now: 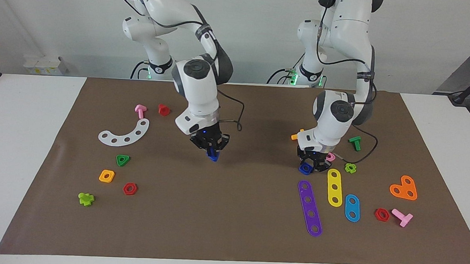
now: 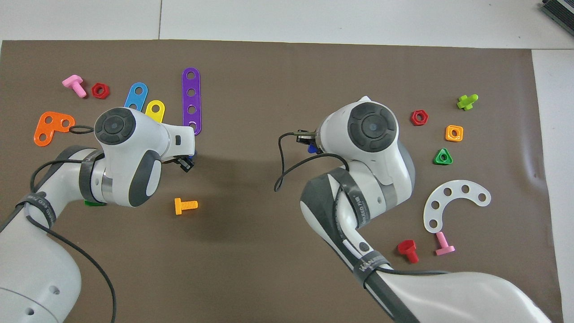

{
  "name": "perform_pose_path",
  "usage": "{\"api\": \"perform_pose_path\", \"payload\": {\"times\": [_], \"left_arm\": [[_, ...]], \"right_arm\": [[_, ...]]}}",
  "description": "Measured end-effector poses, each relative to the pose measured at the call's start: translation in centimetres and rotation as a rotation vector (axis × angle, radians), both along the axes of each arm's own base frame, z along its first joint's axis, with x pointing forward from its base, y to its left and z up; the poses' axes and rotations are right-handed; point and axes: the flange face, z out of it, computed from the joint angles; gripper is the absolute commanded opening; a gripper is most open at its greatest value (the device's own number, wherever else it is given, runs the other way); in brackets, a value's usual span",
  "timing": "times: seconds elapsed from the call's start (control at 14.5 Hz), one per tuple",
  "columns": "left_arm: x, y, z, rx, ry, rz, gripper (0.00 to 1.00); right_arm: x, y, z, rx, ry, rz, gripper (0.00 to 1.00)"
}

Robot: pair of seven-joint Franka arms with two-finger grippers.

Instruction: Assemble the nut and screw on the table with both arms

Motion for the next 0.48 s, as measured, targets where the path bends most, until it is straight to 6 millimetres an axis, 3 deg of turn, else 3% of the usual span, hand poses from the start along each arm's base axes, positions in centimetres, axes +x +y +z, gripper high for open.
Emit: {"api": "perform_pose_path", "payload": {"times": [0.21,0.48], "left_arm": [[0.0,0.1,0.0,0.000,0.002,0.020,0.31],[0.9,1.1,1.1,0.007,0.019,0.112,0.32]], "right_arm": [[-0.2,4.8,-3.9,-0.012,-0.025,-0.031,0.00],[-0.2,6.4,-6.5,-0.002,-0.037,-0.045,0.00]]}}
